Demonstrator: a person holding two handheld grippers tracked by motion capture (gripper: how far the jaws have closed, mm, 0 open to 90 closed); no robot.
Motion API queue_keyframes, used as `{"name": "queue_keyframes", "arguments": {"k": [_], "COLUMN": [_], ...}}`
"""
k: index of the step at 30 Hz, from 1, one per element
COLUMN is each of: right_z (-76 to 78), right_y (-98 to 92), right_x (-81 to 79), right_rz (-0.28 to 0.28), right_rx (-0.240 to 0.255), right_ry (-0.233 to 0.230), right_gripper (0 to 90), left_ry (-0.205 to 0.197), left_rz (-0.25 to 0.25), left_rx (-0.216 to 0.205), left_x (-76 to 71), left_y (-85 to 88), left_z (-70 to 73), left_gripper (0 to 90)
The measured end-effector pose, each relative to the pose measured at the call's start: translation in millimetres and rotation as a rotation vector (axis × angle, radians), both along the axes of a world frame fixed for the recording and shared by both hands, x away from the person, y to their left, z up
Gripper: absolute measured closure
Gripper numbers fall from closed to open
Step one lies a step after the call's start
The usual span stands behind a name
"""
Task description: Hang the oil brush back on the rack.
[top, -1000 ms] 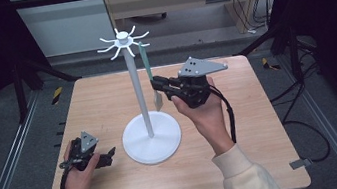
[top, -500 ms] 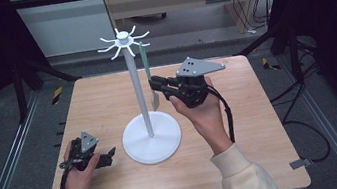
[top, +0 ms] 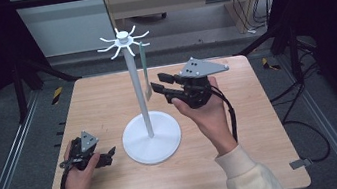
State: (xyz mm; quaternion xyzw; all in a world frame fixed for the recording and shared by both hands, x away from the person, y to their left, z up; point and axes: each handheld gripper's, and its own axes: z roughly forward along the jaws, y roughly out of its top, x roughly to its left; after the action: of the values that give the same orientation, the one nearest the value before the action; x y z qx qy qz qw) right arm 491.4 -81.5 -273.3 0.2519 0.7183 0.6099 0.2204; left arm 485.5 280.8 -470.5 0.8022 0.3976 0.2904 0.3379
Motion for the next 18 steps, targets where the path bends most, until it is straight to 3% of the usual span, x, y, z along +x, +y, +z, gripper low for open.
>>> {"name": "queue_keyframes", "arguments": {"k": [4, 5, 11, 18], "right_z": [-6.6, -13.8, -39.7, -79.5], "right_y": [-13.5, -20.8, -42.4, -75.5], "right_x": [0.7, 1.6, 1.9, 1.1], "right_rz": [-0.097, -0.147, -0.232, -0.336], "right_rx": [-0.014, -0.030, -0.067, -0.105], "right_ry": [0.007, 0.015, 0.043, 0.113], "right_gripper": [40.7, 33.5, 25.9, 17.2], "left_ry": [0.001, 0.001, 0.000, 0.000], "left_rz": [0.004, 0.003, 0.001, 0.007], "left_rx": [0.000, 0.001, 0.005, 0.006], "left_x": [0.1, 0.1, -0.5, -0.4], "left_y": [1.0, 1.0, 0.1, 0.2], "left_z": [-0.2, -0.3, -0.3, -0.1], "left_gripper": [3.4, 3.4, 3.2, 3.1]}}
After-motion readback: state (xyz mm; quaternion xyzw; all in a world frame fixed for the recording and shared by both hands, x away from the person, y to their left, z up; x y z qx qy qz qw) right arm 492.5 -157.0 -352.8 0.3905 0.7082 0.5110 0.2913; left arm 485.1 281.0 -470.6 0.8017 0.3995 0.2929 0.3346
